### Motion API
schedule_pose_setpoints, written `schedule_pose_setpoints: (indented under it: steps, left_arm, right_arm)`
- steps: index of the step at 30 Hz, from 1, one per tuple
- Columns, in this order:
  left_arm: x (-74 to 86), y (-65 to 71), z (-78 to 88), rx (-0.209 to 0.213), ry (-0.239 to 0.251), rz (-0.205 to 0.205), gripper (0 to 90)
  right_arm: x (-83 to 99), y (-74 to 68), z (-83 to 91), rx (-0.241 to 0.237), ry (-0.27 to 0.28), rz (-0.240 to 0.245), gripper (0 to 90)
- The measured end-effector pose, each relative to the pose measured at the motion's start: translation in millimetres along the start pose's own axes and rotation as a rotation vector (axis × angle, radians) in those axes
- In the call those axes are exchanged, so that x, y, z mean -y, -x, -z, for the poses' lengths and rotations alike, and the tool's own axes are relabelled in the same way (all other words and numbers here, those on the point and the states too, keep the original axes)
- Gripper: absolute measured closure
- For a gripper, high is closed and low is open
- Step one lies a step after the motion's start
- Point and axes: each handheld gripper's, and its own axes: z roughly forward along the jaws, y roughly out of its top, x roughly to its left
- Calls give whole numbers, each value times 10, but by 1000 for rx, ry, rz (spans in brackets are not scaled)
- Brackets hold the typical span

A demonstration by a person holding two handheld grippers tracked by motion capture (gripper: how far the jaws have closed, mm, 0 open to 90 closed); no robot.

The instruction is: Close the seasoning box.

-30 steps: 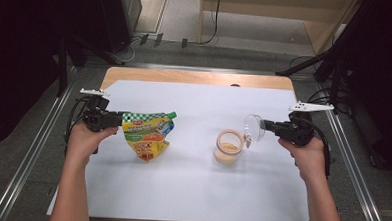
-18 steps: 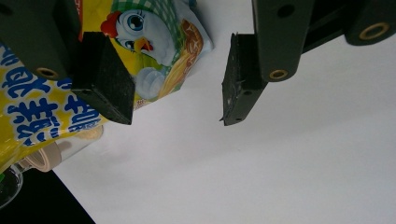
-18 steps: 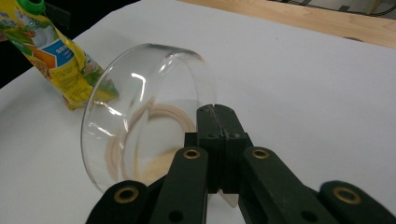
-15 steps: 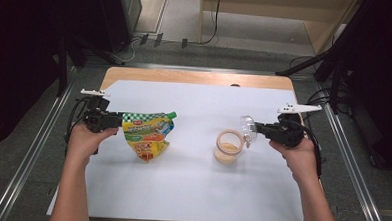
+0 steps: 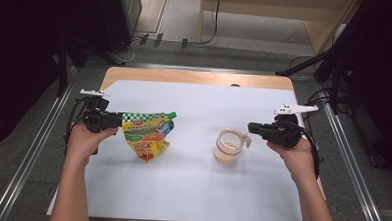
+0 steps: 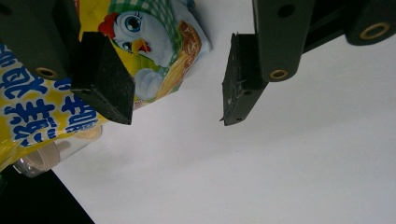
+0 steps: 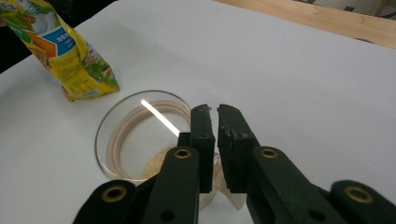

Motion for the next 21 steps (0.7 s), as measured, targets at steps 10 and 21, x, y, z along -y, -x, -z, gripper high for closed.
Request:
schedule_pose_setpoints:
  steps: [10,21]
  left_arm:
    - [5,-5,-17,-2,-6,1,443]
    - [12,-23,-26,-4,-12,6,439]
  right_arm:
    - [80,159,-6,21,26,-6,597]
    - [229,385,-34,49,40,-35,429]
